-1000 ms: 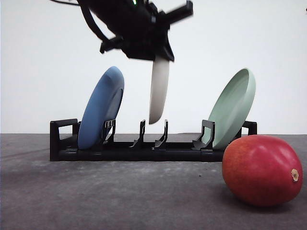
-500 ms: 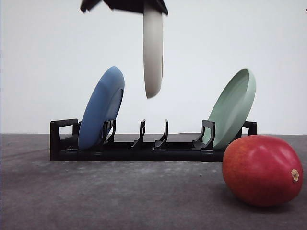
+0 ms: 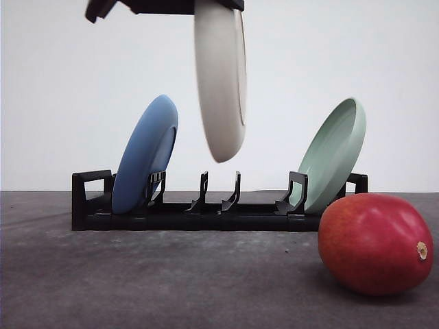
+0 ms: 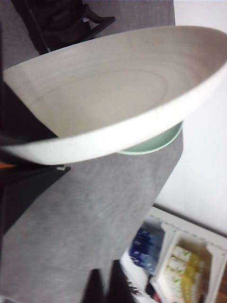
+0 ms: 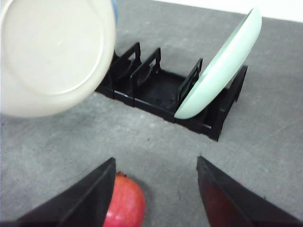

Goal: Place pomegranate in white plate

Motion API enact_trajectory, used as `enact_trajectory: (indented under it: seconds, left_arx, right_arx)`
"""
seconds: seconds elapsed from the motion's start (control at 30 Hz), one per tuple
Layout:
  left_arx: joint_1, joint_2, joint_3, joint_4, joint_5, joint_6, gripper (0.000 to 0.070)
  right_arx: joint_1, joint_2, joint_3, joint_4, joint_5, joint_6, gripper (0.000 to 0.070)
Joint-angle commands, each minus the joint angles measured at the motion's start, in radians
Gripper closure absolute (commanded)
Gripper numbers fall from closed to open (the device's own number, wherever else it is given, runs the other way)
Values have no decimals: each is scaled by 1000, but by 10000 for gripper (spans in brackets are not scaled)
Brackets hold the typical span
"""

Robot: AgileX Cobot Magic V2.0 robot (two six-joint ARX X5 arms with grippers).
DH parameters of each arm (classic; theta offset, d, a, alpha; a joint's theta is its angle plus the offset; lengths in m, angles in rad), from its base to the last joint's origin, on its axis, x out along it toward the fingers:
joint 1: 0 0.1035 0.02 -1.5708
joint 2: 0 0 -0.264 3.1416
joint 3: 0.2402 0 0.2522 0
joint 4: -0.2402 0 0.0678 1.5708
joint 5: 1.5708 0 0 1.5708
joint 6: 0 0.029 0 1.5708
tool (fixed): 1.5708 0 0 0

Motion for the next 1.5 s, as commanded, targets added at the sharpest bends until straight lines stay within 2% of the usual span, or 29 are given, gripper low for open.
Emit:
enact_trajectory:
  seconds: [0.0, 0.2, 0.3, 0.43, 0.57, 0.87, 1.07, 1.2, 1.47]
  left_arx:
    - [-30, -7, 6, -19, -13, 96, 690]
    - [-121, -16, 6, -224, -74, 326, 690]
    - [-158, -13, 6, -342, -99, 416, 690]
    - [-191, -13, 6, -476, -168, 466, 690]
    - [-209, -5, 6, -554, -210, 527, 690]
    - [-241, 120, 10, -582, -289, 713, 691]
    - [-254, 246, 30, -581, -307, 764, 690]
    - [-265, 322, 32, -581, -350, 818, 690]
    - [-279, 383, 32, -548, -351, 831, 676]
  right_arx:
    - [4, 1, 17, 3, -1, 3, 356]
    - [4, 1, 17, 1, -1, 3, 356]
    - [4, 1, 17, 1, -1, 4, 356]
    - [4, 1, 17, 3, -1, 4, 356]
    - [4, 1, 17, 9, -1, 3, 356]
    - [4, 1, 17, 9, -1, 3, 356]
    - [4, 1, 17, 9, -1, 3, 356]
    - [4, 1, 17, 9, -1, 3, 356]
    - [4, 1, 17, 9, -1, 3, 356]
